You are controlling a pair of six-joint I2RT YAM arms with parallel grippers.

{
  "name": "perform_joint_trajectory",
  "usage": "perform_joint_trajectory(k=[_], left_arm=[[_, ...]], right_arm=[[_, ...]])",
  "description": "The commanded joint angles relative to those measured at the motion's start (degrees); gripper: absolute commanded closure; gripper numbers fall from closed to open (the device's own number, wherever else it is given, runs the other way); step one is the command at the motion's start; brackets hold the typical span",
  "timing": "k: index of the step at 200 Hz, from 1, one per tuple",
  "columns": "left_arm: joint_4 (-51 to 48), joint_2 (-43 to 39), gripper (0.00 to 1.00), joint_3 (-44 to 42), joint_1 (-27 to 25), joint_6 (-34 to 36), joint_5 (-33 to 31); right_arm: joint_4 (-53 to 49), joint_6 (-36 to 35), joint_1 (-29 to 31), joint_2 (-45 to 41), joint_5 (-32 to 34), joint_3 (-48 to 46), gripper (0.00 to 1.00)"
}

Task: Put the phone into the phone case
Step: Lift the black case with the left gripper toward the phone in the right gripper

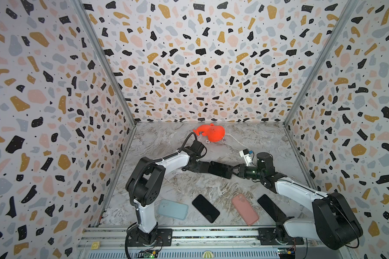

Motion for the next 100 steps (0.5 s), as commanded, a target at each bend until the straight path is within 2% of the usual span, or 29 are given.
perform_joint_trajectory(k=[1, 57, 100], left_arm=[[0.9, 1.2, 0.81, 1.0, -0.1, -1.5, -1.2], [2.7, 3.9, 0.79, 1.4, -0.1, -2.7, 1.6], [2.0, 4.5, 0.85, 1.5, -0.1, -2.0, 0.4]], right_arm=[[1.0, -1.2, -0.2, -0.7, -0.8, 2.9, 1.00], [1.2, -1.3, -0.1, -1.2, -0.6, 2.4, 1.00], [0.6, -1.7, -0.3, -2.2, -0.2, 2.2, 1.00]])
